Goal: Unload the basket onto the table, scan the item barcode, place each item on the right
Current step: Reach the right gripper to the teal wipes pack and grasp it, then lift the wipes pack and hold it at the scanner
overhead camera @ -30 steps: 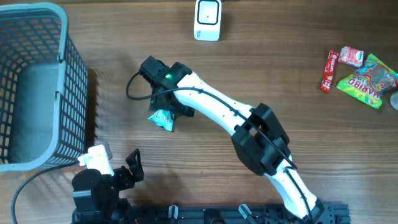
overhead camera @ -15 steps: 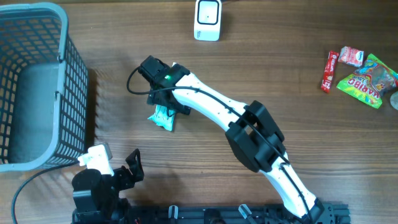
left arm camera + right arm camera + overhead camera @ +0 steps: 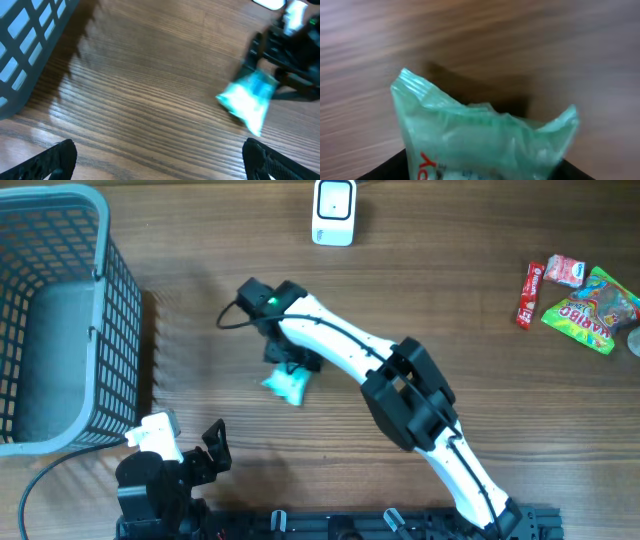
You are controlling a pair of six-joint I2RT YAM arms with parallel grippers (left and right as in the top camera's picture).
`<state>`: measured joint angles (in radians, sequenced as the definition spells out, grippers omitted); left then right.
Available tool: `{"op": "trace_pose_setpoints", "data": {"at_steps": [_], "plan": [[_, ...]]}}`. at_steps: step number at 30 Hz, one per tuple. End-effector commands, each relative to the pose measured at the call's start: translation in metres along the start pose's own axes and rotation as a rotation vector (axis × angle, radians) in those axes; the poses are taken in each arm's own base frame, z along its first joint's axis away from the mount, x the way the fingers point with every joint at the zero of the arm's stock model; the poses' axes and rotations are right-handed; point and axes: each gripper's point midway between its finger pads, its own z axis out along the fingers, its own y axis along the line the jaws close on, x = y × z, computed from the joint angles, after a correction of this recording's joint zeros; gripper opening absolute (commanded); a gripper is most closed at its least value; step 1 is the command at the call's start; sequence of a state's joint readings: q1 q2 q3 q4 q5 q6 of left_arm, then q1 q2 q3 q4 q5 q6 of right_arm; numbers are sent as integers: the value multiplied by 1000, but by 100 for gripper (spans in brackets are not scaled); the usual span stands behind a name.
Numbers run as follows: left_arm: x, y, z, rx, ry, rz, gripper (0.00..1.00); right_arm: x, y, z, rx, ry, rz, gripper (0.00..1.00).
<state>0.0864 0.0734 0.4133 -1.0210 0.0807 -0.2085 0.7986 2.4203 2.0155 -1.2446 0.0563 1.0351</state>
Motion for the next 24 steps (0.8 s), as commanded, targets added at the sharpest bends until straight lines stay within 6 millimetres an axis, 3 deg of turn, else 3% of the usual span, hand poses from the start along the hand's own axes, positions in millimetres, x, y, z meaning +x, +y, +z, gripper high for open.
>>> {"op": "trace_pose_setpoints", "data": {"at_steps": [1, 6, 10, 14, 16, 20, 24], "plan": [[0, -2, 0, 13, -4, -11, 100, -41, -52, -2, 119, -31, 30, 68], [0, -2, 0, 13, -4, -11, 100, -69, -77, -18, 100, -33, 24, 79], [0, -2, 0, 13, -4, -11, 100, -81, -86, -45, 57, -64, -6, 99], [0, -2, 0, 14, -3, -11, 100, -63, -82, -76, -32, -17, 23, 100], [0, -2, 0, 13, -4, -11, 100, -52, -77, -81, -70, 37, 112, 100], [0, -2, 0, 14, -3, -11, 100, -52, -74, -73, -68, 52, 292, 90], [0, -2, 0, 13, -4, -11, 100, -53, -59, -49, -86, 96, 356, 84]]}}
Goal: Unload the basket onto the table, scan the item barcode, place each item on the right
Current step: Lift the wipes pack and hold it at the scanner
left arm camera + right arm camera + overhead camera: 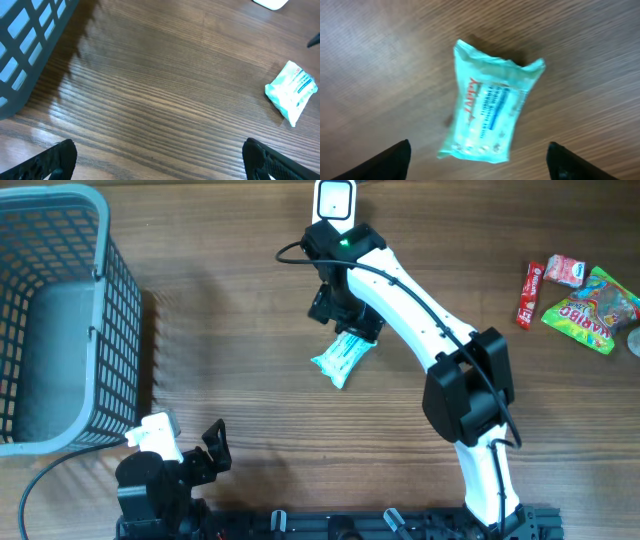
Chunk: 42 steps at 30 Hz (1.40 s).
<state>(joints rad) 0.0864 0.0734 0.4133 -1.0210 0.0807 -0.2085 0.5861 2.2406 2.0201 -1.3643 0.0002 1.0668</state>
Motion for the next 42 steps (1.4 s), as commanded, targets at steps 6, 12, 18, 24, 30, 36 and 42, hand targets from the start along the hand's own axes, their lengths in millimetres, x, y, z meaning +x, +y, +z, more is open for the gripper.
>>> {"op": "trace_pose_setpoints", "data": {"at_steps": [6, 12, 18, 24, 30, 36, 42], "plan": [[0, -2, 0, 13, -4, -11, 100, 13, 7, 52, 60, 108, 138, 79], [0, -2, 0, 13, -4, -11, 100, 16, -25, 80, 245, 106, 166, 77], [0, -2, 0, 14, -3, -11, 100, 12, -31, 83, 280, 85, 152, 66], [0, -2, 0, 13, -4, -11, 100, 7, -18, 87, 219, 73, 111, 57], [0, -2, 0, 13, -4, -11, 100, 6, -13, 87, 198, 78, 80, 50], [0, -2, 0, 13, -4, -11, 100, 9, 16, 69, 61, 139, -91, 48], [0, -2, 0, 14, -3, -11, 100, 25, 78, 14, -295, 212, -374, 40]]}}
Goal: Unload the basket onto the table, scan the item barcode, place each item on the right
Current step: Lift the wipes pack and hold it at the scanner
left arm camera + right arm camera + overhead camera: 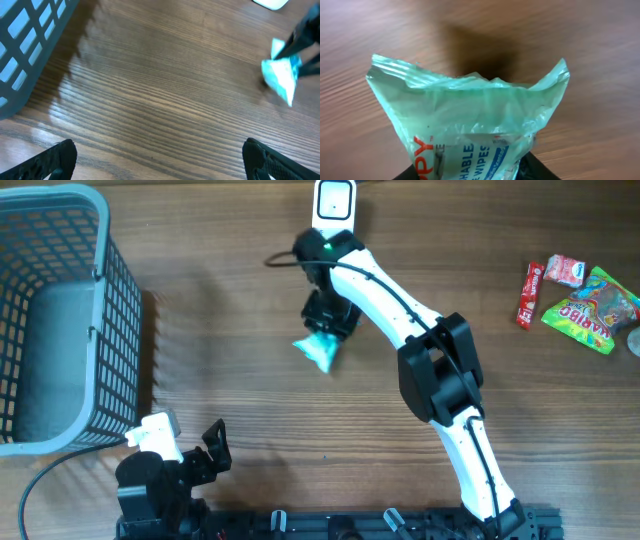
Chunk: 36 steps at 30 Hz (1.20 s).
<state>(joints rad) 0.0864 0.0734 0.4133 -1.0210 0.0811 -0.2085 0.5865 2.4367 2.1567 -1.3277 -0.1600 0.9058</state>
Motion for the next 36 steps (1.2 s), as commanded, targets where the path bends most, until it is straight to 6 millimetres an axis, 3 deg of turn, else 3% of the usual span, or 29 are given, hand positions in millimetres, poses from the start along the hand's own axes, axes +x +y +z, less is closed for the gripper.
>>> {"op": "trace_pose_setpoints", "data": {"at_steps": [1, 9, 14, 18, 23, 25, 27, 28, 32, 36], "plan": [[0, -2, 0, 13, -4, -11, 100, 24, 60, -46, -325, 77, -326, 40], [0, -2, 0, 13, -4, -11, 100, 74, 128, -131, -896, 151, -767, 45], [0, -2, 0, 13, -4, -11, 100, 100, 149, -191, -1282, 161, -1052, 47], [0, -2, 0, 13, -4, -11, 100, 113, 151, -232, -1493, 149, -1249, 47], [0, -2, 0, 13, -4, -11, 100, 111, 158, -249, -1524, 106, -1299, 44], [0, -2, 0, 13, -4, -11, 100, 108, 163, -250, -1522, 52, -1315, 25], [0, -2, 0, 13, -4, -11, 100, 104, 167, -248, -1509, 10, -1310, 25], [0, -2, 0, 13, -4, -11, 100, 104, 167, -250, -1514, -4, -1324, 31], [0, -2, 0, 13, -4, -11, 100, 103, 169, -261, -1553, -112, -1435, 28], [0, -2, 0, 13, -4, -11, 100, 120, 154, -270, -1625, -60, -1577, 31]]}}
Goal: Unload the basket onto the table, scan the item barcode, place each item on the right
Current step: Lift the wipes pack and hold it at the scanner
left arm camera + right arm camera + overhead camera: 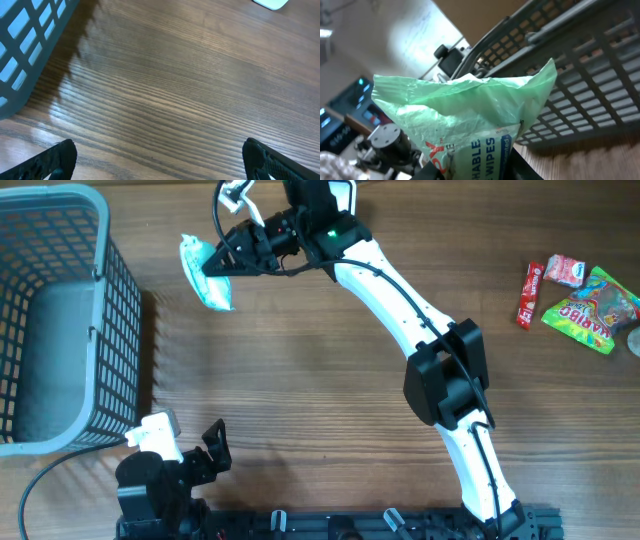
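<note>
A teal-green pack of wipes (205, 272) hangs in the air near the far edge of the table, just right of the basket. My right gripper (228, 263) is shut on it, turned sideways. In the right wrist view the pack (465, 115) fills the middle, with my right gripper (475, 167) closed on its lower end. The white scanner (348, 192) at the far edge is mostly hidden behind the right arm. My left gripper (160, 160) stands open over bare wood at the near left, holding nothing.
A blue-grey wire basket (60, 320) takes up the left side, and its corner (30, 45) shows in the left wrist view. Several snack packets (580, 295) lie at the right edge. The long white right arm (400, 300) crosses the table's middle.
My right gripper, still shut on the wipes pack, has moved from just below the scanner to the far left beside the basket. It now points sideways. The pack has left the left wrist view.
My right gripper was shut on the pack at the table's middle left. Then the pack lay on the wood below the scanner with the gripper open over it. It was then gripped again there, and now it hangs by the basket.
</note>
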You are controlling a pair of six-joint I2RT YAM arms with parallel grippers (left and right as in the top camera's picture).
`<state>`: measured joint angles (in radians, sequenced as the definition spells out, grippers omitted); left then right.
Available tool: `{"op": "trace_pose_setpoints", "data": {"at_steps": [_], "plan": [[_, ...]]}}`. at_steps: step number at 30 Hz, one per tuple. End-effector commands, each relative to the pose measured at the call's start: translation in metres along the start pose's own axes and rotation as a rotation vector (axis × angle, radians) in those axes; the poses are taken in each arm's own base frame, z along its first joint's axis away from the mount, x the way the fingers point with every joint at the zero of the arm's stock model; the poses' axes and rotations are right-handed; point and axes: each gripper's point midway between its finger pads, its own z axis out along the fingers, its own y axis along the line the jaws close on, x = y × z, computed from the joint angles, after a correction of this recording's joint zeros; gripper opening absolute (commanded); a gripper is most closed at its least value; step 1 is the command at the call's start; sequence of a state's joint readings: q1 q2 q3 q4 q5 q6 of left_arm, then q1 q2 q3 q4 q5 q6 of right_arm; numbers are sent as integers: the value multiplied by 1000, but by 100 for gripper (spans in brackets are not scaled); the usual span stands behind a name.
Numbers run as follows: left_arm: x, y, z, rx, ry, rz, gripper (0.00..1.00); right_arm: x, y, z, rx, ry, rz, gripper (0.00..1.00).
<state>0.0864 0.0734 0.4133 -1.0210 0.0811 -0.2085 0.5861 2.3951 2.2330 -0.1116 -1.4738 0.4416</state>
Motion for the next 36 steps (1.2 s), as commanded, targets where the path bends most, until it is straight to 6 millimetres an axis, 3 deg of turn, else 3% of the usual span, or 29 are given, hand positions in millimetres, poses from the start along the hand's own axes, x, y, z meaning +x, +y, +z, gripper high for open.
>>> {"op": "trace_pose_setpoints", "data": {"at_steps": [1, 7, 10, 12, 16, 19, 27, 36], "plan": [[0, -2, 0, 13, -4, -11, 100, -8, 50, -4, -135, 59, -143, 31], [0, -2, 0, 13, -4, -11, 100, -9, 51, -5, -137, 52, -247, 29], [0, -2, 0, 13, -4, -11, 100, -9, 51, -5, -136, 53, -240, 16], [0, -2, 0, 13, -4, -11, 100, -9, 50, -5, -134, 58, -143, 10], [0, -2, 0, 13, -4, -11, 100, 1, 42, -8, -124, 64, 117, 11], [0, -2, 0, 13, -4, -11, 100, 10, 34, -13, -115, 61, 291, 6], [0, -2, 0, 13, -4, -11, 100, 43, 23, -42, -85, 11, 869, 4], [0, -2, 0, 13, -4, -11, 100, 58, 12, -73, 5, -57, 974, 4]]}}
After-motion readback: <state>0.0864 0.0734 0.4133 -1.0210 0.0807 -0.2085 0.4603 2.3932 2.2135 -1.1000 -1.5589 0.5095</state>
